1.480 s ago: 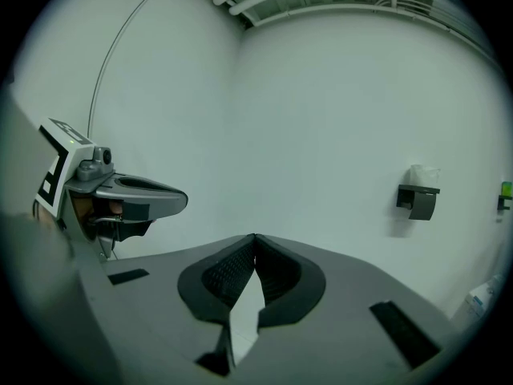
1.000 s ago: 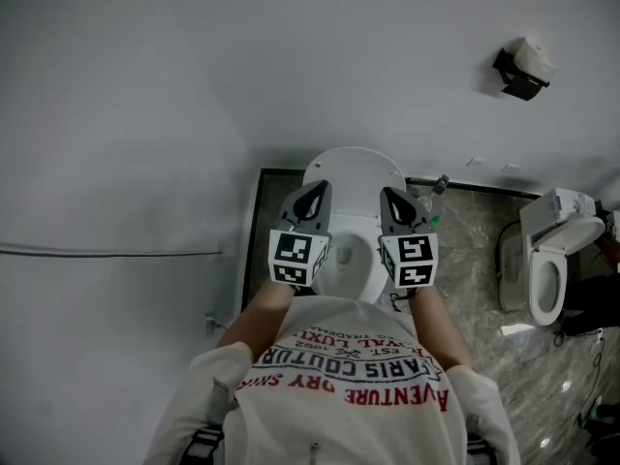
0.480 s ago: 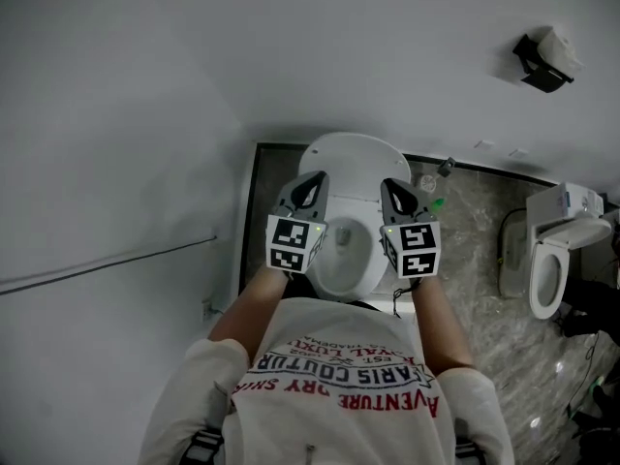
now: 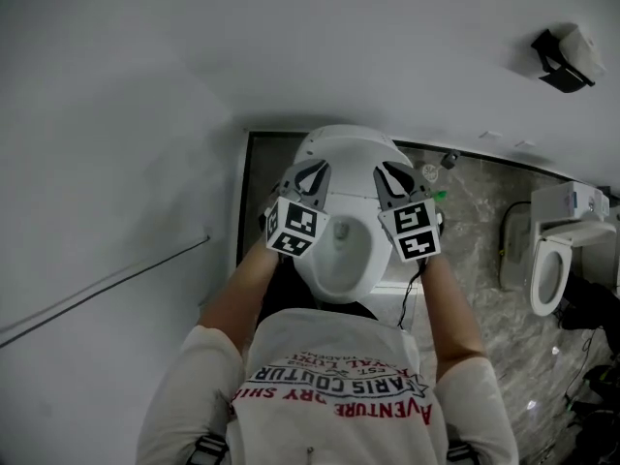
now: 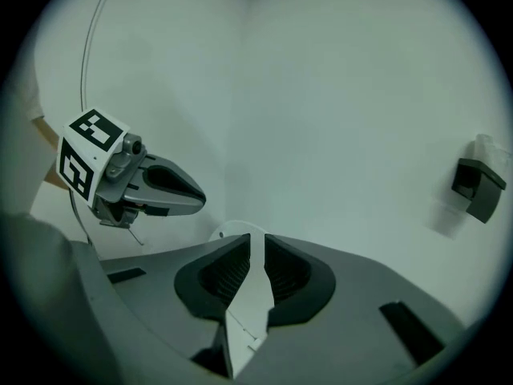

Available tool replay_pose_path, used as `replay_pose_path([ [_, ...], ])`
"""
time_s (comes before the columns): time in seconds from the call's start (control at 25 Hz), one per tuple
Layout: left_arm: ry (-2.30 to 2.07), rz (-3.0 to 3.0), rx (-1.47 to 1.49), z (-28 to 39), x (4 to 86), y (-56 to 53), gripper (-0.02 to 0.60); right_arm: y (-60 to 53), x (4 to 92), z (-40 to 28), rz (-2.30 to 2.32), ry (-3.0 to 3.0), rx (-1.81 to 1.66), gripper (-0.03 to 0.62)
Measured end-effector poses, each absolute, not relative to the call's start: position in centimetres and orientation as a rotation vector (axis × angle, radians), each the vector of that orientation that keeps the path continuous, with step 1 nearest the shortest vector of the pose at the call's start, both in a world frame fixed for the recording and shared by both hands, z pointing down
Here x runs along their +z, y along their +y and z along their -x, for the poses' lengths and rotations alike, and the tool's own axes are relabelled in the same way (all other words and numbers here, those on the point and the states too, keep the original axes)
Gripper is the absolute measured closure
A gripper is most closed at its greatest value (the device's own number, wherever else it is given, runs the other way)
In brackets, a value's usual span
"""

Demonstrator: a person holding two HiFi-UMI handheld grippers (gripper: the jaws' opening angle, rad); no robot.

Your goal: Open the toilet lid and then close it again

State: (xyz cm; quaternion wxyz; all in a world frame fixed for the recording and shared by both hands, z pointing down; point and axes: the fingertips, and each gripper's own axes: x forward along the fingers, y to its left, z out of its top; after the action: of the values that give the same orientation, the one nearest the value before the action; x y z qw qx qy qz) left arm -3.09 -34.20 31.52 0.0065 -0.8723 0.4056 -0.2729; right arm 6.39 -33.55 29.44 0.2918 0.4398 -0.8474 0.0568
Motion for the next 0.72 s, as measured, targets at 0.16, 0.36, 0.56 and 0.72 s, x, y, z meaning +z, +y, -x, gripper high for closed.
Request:
replay_pose_path([
  [0.16,1.126,2.685,-0.968,1.9,33.3,-37.2,0.541,-35.7,31.5,-6.1,-1.047,-2.184,0.051,0.576],
  [0.36,0.907,2.614,-1.091,0.1,34.8,-39.7,0.495,-37.5,34.0,-6.0,-0.895,-2.09,-0.009,0.528],
  [0.56,0.798,2.586,-1.131,-1.5,36.1,-41.5,0.489,-39.8,35.1,-6.1,-0.846,-2.039,-0.055,0.511],
  [0.72,0.708,2.558,-1.21,-2.0,37.5,-42.1,0.477,-40.9,36.3,-6.9,-0.802,-1.993,-0.055,0.511],
])
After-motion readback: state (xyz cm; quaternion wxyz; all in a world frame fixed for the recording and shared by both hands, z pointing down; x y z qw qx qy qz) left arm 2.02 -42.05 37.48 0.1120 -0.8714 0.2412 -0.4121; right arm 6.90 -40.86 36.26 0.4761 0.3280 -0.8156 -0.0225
